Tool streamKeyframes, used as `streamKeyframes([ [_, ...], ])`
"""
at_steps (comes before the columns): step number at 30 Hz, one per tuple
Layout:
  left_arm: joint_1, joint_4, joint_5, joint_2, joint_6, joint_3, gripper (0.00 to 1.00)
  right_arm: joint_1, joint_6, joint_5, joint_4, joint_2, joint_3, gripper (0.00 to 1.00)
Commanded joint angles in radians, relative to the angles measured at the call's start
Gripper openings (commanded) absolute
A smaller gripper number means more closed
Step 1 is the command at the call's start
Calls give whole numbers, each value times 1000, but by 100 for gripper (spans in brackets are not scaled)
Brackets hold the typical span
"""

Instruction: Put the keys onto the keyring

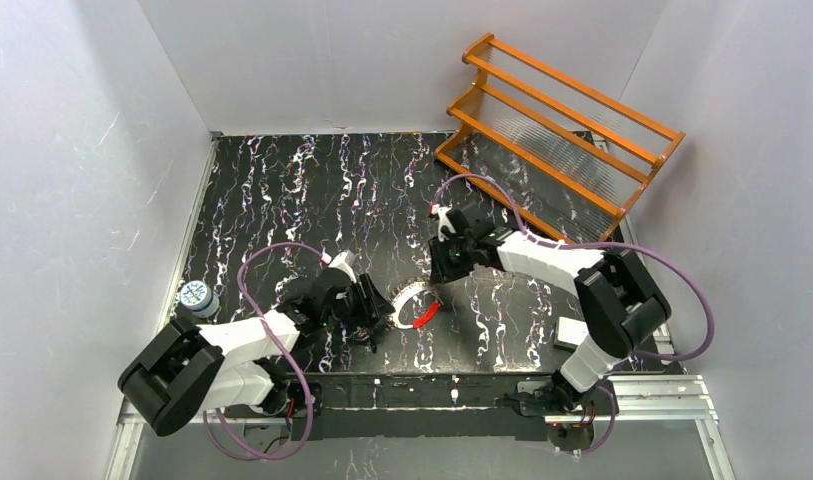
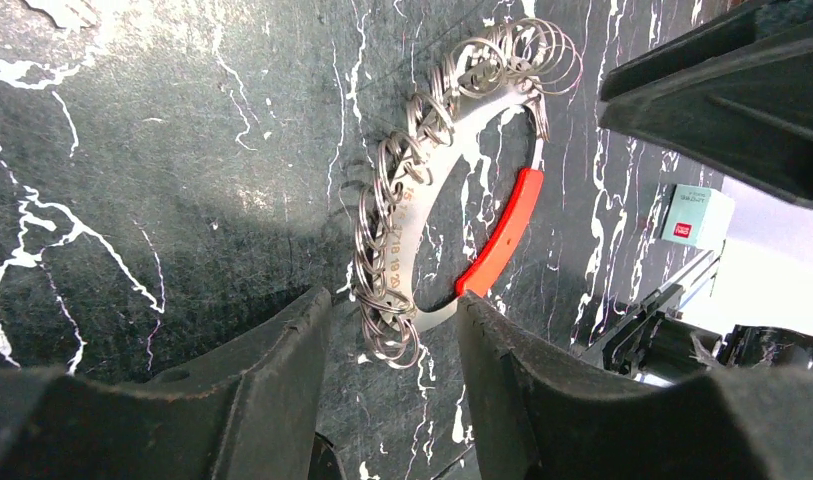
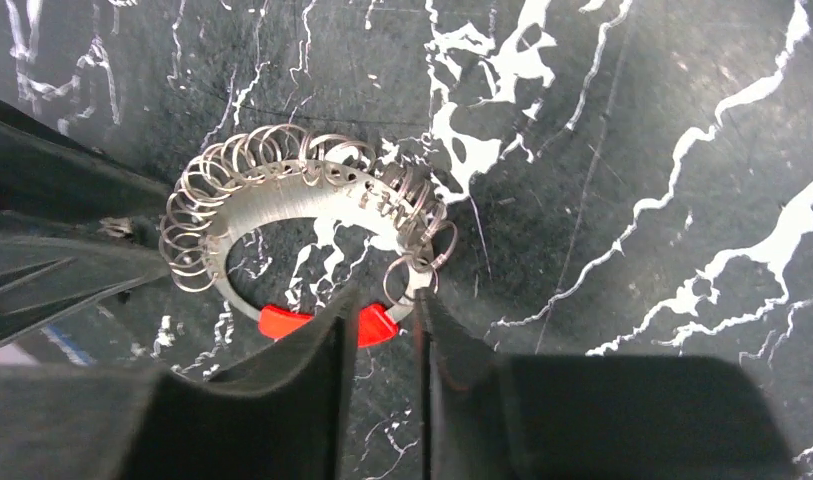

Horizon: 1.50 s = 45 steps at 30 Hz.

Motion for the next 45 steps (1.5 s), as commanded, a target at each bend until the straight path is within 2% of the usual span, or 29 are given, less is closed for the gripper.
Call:
streamKeyframes([
  [1, 2, -47, -9, 5, 3, 15, 46, -91, 50, -165, 56, -68, -49, 38],
  [5, 1, -123, -58, -3, 19, 30, 44, -162, 51, -245, 78, -57, -70, 46],
  [13, 1, -133, -68, 42, 30, 54, 37, -177, 62, -348, 125, 10, -104, 46],
  [17, 2, -135, -69, 78, 44, 77, 31, -177, 78, -384, 151, 17, -149, 42],
  [20, 2, -149, -84, 102, 60, 105, 27, -175, 97, -424, 177, 12, -188, 32],
  [23, 2, -174, -98, 127, 91, 145, 20, -174, 116, -461, 201, 9, -228, 26],
  [28, 2, -236, -149, 194, 158, 239, 11, -132, 154, -490, 249, 8, -287, 23],
  [31, 4, -279, -171, 235, 202, 300, 0, -98, 182, -505, 285, 13, -304, 22],
  [36, 12, -415, -279, 287, 297, 410, 0, -80, 201, -510, 315, -14, -297, 24],
  [38, 15, -484, -336, 301, 337, 460, 0, -81, 182, -484, 286, -31, -272, 29],
  [39, 16, -515, -361, 305, 353, 486, 0, -85, 171, -468, 268, -37, -260, 35],
  [40, 15, -545, -383, 306, 368, 506, 3, -90, 162, -455, 246, -42, -246, 39],
  [44, 15, -593, -421, 254, 390, 521, 38, -140, 119, -427, 202, -43, -203, 49],
  [45, 15, -590, -417, 229, 388, 509, 43, -153, 110, -421, 194, -38, -191, 49],
])
